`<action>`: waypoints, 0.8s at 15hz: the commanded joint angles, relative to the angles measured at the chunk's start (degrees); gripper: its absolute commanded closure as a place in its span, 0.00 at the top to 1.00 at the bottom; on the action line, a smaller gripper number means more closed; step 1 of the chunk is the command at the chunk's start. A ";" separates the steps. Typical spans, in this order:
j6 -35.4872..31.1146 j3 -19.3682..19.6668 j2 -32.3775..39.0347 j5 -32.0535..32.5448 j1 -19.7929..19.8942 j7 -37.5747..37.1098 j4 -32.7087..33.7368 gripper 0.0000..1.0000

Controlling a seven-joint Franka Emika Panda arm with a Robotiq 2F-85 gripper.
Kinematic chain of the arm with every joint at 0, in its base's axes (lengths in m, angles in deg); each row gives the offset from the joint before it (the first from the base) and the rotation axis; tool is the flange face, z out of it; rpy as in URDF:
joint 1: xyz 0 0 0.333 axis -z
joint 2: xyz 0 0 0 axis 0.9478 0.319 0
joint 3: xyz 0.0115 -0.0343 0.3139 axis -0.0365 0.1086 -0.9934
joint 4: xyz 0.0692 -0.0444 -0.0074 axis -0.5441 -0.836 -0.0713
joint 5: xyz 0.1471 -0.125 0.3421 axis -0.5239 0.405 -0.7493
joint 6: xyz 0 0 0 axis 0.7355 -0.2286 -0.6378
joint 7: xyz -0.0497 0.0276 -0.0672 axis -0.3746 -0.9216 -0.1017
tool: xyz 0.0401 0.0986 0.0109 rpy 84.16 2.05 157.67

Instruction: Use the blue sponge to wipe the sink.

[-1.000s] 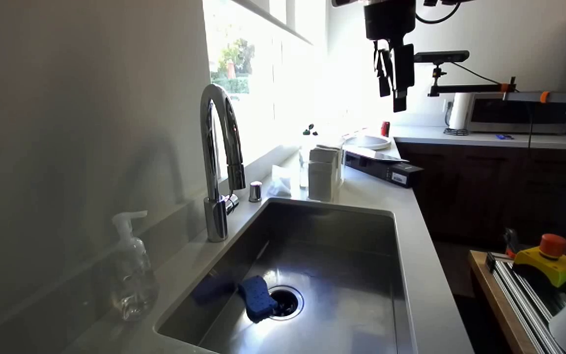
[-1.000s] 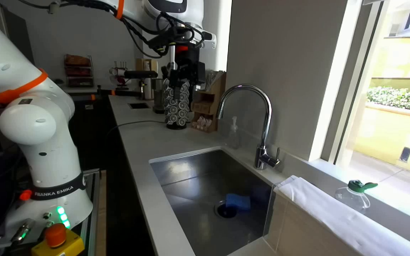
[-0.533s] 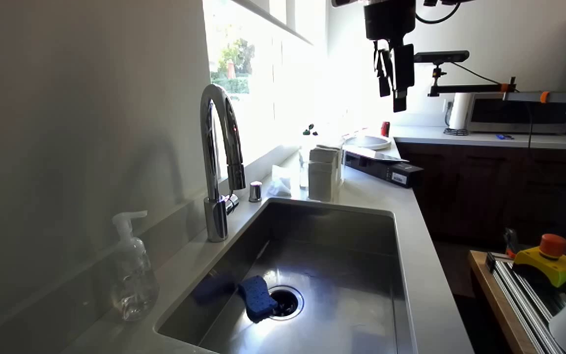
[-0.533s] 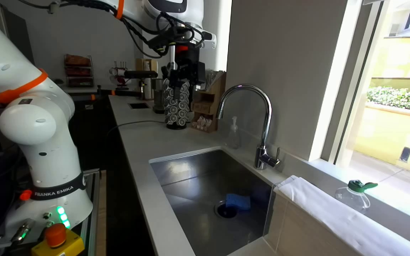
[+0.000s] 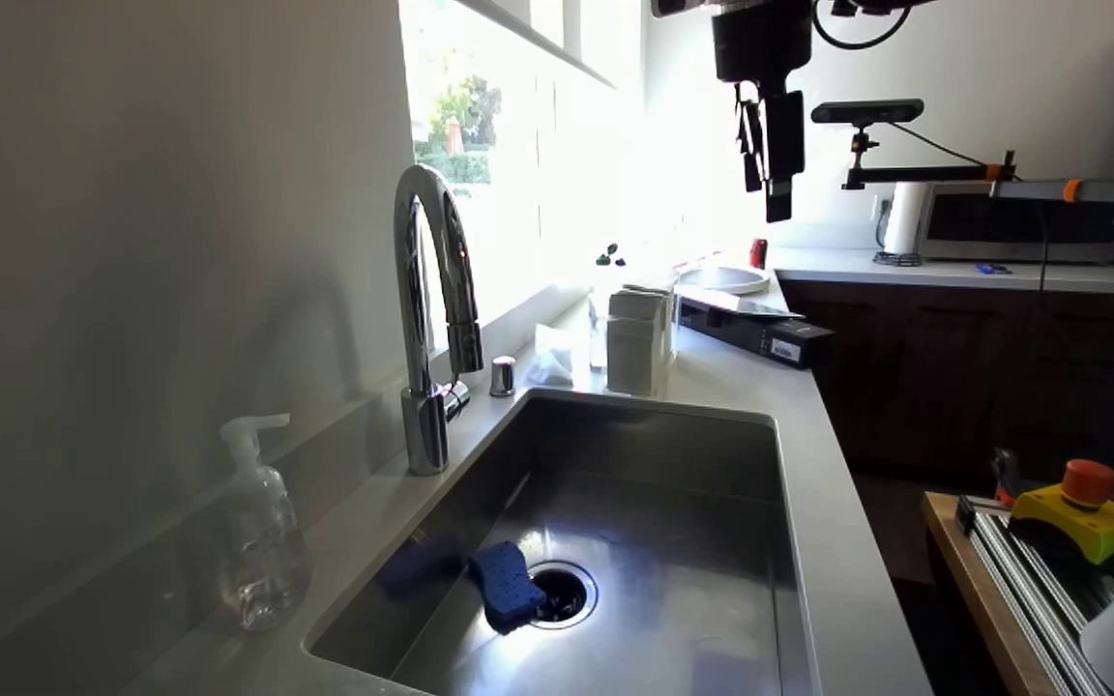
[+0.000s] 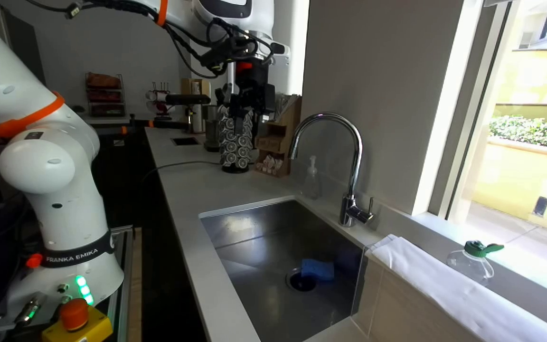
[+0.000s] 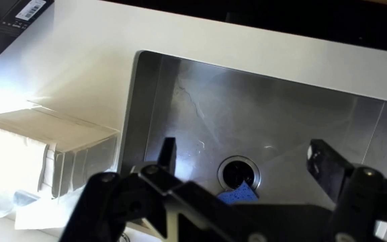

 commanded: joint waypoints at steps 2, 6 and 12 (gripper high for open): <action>-9.20 3.01 8.45 -4.79 0.84 -9.33 1.18 1.00; -25.74 4.78 15.51 -13.16 0.95 -13.21 -1.44 1.00; -32.38 3.87 21.63 -12.58 1.64 -16.02 -1.48 1.00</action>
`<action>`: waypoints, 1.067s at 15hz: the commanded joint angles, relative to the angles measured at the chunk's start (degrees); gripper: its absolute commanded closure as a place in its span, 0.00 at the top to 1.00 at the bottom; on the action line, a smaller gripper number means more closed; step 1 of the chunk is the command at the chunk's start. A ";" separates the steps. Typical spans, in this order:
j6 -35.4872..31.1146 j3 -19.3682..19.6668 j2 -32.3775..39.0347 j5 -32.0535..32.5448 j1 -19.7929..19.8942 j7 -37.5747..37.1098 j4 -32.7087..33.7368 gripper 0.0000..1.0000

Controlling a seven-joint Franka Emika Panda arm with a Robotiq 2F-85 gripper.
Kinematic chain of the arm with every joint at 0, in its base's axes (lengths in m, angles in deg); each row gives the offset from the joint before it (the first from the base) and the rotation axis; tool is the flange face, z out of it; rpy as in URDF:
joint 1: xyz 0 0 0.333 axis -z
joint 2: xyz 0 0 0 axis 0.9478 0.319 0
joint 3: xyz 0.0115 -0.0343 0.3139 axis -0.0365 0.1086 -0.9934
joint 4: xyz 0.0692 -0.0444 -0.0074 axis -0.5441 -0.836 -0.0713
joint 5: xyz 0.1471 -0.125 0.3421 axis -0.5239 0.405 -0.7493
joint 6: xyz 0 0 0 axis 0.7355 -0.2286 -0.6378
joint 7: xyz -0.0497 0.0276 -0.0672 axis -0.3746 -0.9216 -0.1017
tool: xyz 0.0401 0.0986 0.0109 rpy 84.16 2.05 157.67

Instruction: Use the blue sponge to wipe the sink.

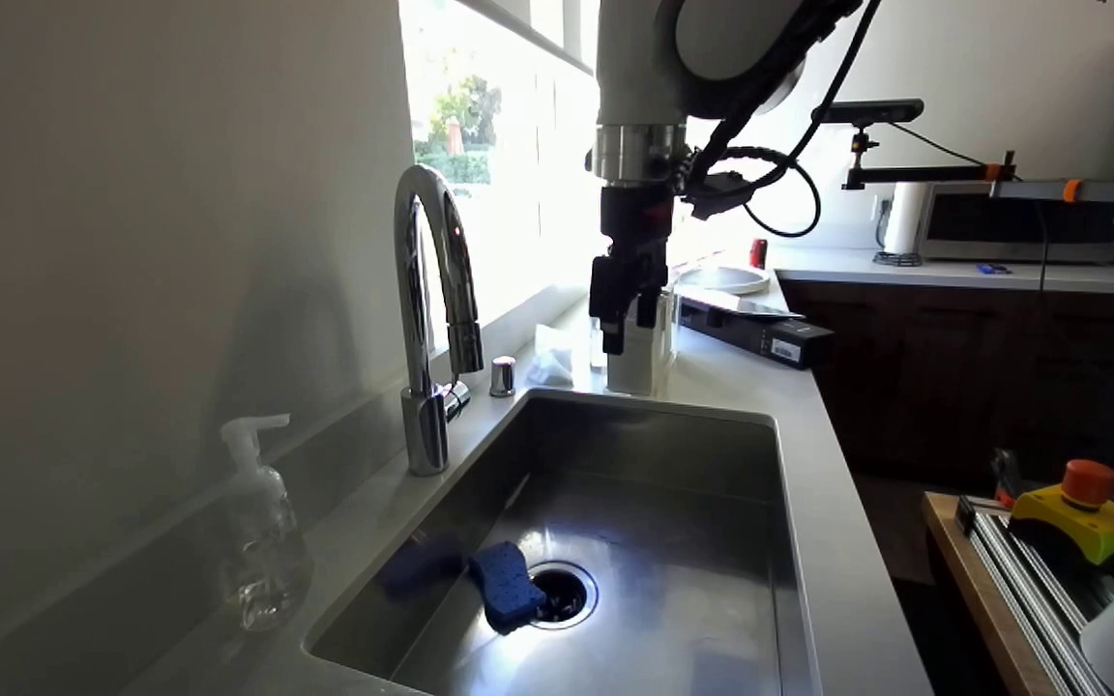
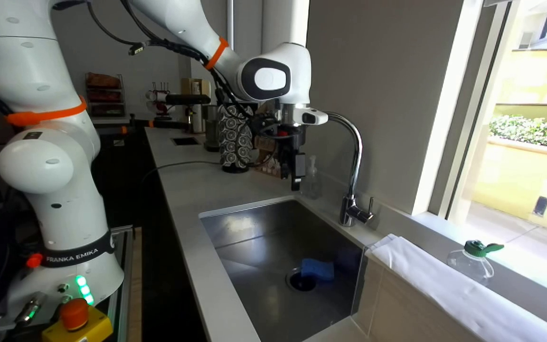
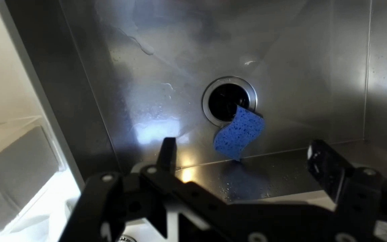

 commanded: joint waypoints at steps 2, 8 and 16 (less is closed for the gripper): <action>0.02 -0.55 0.85 -0.09 0.48 -0.54 0.38 1.00; -0.49 -1.47 5.69 1.11 -0.34 0.76 1.42 1.00; -26.44 -1.67 21.75 4.29 -1.68 -0.33 -2.02 1.00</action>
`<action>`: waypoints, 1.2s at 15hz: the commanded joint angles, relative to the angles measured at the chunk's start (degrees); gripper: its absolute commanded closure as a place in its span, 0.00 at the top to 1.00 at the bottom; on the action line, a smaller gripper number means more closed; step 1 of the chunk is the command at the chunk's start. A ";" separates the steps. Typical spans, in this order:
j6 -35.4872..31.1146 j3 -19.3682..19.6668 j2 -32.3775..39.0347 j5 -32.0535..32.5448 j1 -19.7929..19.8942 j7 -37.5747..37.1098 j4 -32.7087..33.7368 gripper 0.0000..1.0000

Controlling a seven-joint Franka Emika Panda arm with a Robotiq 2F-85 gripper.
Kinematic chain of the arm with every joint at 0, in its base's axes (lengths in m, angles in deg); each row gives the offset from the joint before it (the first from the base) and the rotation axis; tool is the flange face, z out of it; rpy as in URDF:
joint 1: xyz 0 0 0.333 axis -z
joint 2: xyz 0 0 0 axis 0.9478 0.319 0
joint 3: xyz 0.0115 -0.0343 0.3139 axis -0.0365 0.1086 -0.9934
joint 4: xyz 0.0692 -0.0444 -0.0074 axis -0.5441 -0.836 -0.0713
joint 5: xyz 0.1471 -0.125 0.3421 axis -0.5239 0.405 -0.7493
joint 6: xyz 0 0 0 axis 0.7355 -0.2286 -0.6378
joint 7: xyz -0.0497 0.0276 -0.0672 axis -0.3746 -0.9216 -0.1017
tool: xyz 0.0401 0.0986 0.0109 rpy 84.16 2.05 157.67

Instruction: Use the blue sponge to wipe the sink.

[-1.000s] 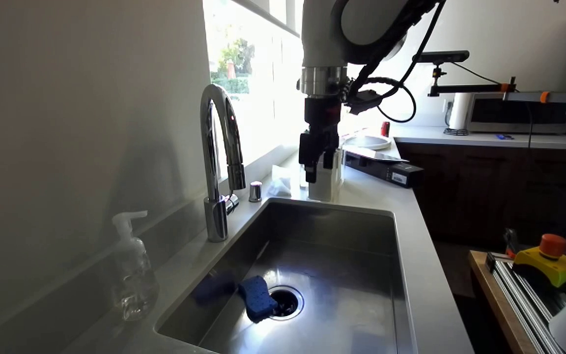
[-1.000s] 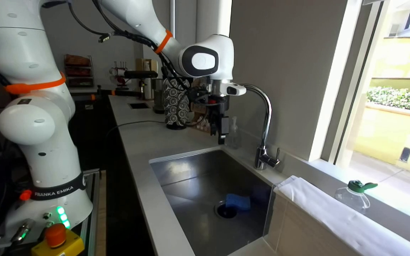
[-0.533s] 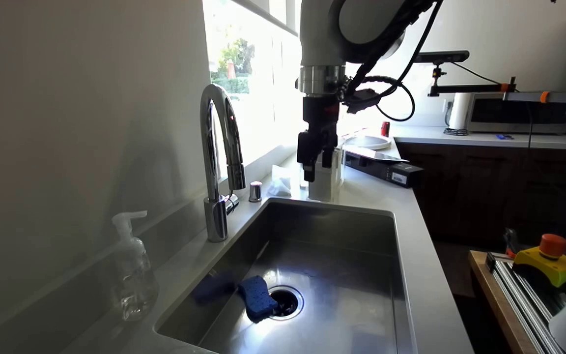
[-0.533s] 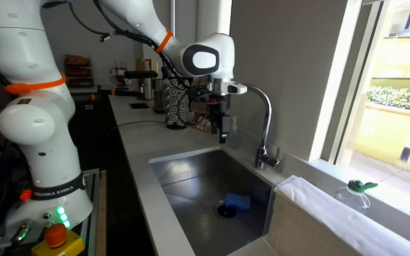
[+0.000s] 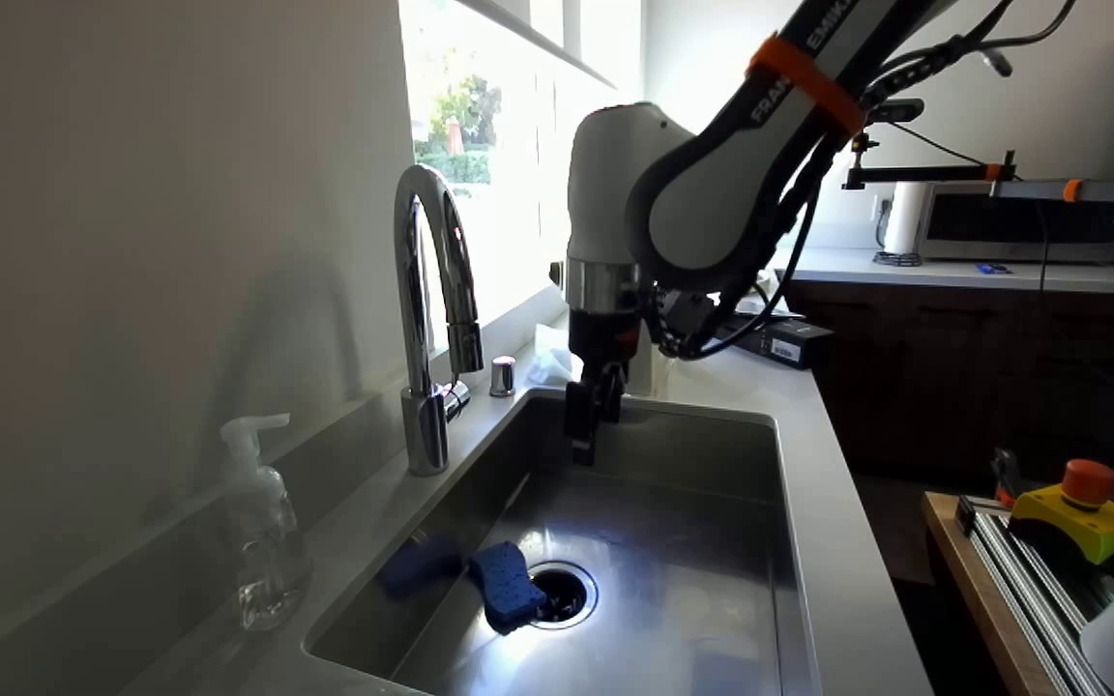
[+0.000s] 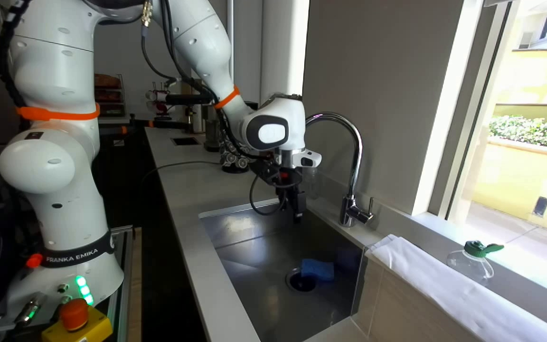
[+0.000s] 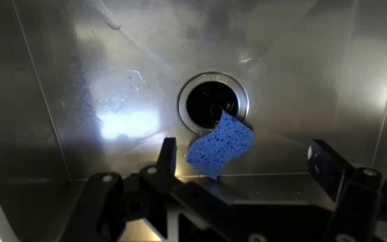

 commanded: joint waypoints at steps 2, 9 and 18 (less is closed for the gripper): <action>-8.72 1.58 10.66 2.77 -0.94 -3.20 1.82 1.00; -7.80 1.89 14.14 0.94 -0.63 -0.96 3.71 1.00; -11.42 3.57 25.99 -1.89 -4.73 -11.94 13.69 1.00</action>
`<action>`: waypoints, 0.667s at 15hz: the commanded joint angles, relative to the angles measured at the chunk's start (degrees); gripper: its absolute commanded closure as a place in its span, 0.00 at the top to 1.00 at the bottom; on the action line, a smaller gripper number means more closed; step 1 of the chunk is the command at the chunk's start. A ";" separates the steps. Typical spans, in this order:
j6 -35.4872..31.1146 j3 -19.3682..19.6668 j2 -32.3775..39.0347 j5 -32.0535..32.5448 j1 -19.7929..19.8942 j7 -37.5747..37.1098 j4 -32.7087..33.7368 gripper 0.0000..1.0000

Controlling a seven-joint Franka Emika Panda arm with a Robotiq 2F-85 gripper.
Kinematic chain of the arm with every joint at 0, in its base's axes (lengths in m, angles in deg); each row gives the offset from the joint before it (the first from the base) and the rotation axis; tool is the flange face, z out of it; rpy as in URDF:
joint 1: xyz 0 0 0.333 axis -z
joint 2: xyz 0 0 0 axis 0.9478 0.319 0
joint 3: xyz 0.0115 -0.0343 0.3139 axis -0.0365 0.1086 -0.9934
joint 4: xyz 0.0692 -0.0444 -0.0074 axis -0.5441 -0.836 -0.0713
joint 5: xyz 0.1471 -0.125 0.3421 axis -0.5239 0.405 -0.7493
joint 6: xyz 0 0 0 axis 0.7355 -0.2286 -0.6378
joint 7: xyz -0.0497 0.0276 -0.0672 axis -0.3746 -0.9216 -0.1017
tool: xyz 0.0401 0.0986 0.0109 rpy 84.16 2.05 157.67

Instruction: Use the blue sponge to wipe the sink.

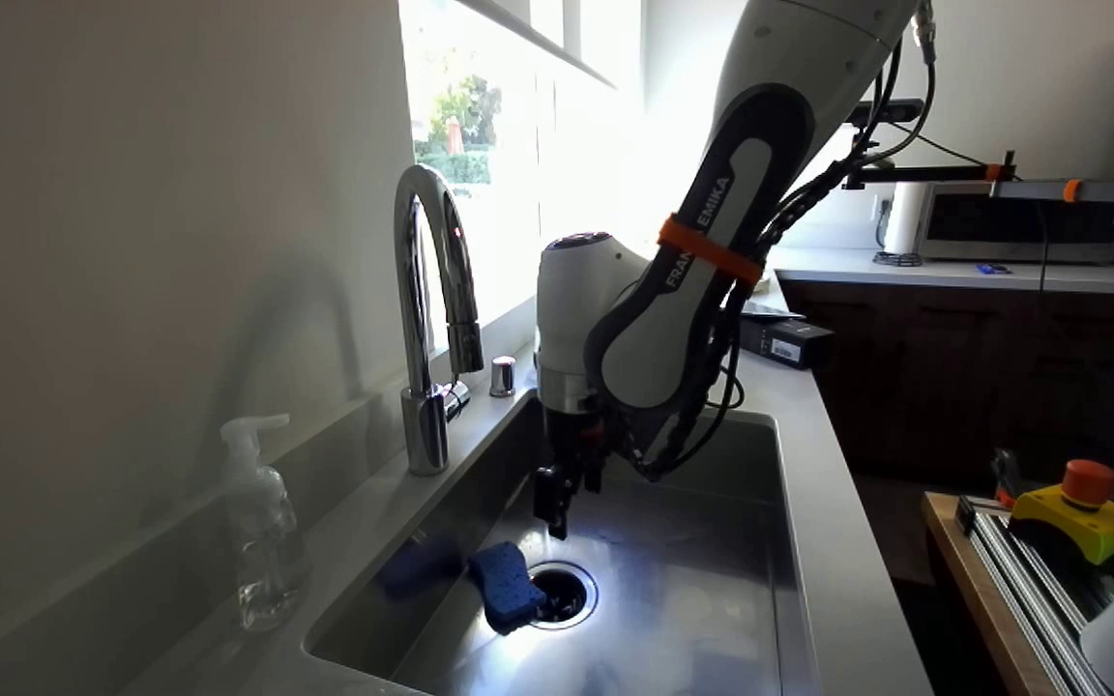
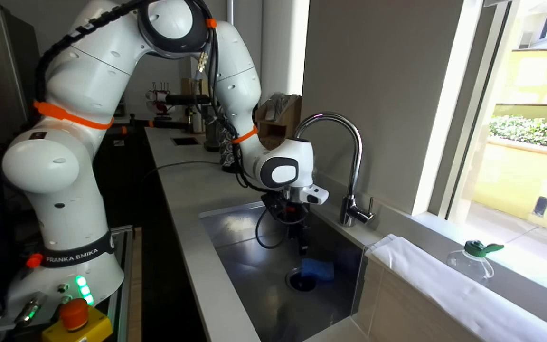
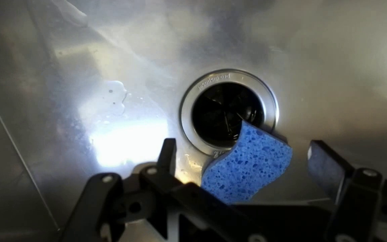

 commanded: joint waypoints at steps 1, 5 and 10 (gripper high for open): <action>-3.04 -0.18 8.27 -3.32 -1.72 -3.35 6.25 1.00; -6.12 0.58 14.84 -5.82 -2.56 -5.43 11.64 1.00; -11.70 0.62 21.38 -9.85 -2.04 -5.91 16.60 1.00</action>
